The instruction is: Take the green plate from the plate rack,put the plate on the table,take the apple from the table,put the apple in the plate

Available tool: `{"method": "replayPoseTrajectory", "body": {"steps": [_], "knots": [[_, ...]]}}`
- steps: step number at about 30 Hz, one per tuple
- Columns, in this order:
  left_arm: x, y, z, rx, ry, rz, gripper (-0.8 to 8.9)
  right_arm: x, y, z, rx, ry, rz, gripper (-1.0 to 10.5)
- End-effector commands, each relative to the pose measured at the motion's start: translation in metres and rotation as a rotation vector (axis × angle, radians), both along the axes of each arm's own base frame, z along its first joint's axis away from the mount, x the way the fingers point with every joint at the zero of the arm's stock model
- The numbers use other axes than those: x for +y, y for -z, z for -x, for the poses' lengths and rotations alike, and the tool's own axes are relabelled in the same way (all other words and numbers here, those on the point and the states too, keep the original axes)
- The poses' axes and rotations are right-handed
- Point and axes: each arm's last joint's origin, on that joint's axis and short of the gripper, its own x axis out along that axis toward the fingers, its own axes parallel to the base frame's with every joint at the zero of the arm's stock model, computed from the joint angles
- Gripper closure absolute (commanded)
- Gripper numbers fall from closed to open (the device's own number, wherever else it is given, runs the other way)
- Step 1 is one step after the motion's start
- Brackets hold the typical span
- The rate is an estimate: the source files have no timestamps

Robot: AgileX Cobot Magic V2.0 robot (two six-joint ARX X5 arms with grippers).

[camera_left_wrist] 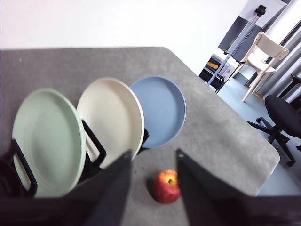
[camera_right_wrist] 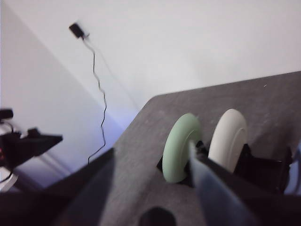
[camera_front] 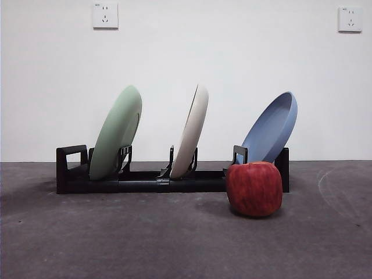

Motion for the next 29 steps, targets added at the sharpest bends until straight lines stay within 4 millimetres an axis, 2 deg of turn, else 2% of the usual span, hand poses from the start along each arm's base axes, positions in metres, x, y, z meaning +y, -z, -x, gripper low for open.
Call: {"method": "replayPoseTrajectory", "body": {"steps": [1, 5, 12, 18, 22, 29], "knots": [[-0.002, -0.006, -0.007, -0.026, 0.013, -0.014, 3.14, 0.005, -0.007, -0.006, -0.007, -0.012, 0.041, 4.4], [-0.003, -0.008, -0.020, -0.025, -0.050, -0.048, 3.14, 0.015, -0.015, -0.014, 0.002, -0.028, 0.087, 4.4], [-0.014, 0.002, -0.062, 0.040, -0.120, -0.113, 3.14, 0.038, -0.020, -0.027, 0.004, -0.076, 0.119, 4.4], [-0.033, 0.031, -0.109, 0.106, -0.078, -0.121, 3.14, 0.054, -0.019, -0.036, 0.019, -0.096, 0.140, 4.4], [-0.051, 0.057, -0.140, 0.146, -0.100, -0.160, 3.14, 0.059, -0.016, -0.042, 0.034, -0.095, 0.149, 4.4], [-0.079, 0.098, -0.174, 0.186, -0.096, -0.212, 3.15, 0.060, -0.014, -0.046, 0.042, -0.071, 0.163, 4.4]]}}
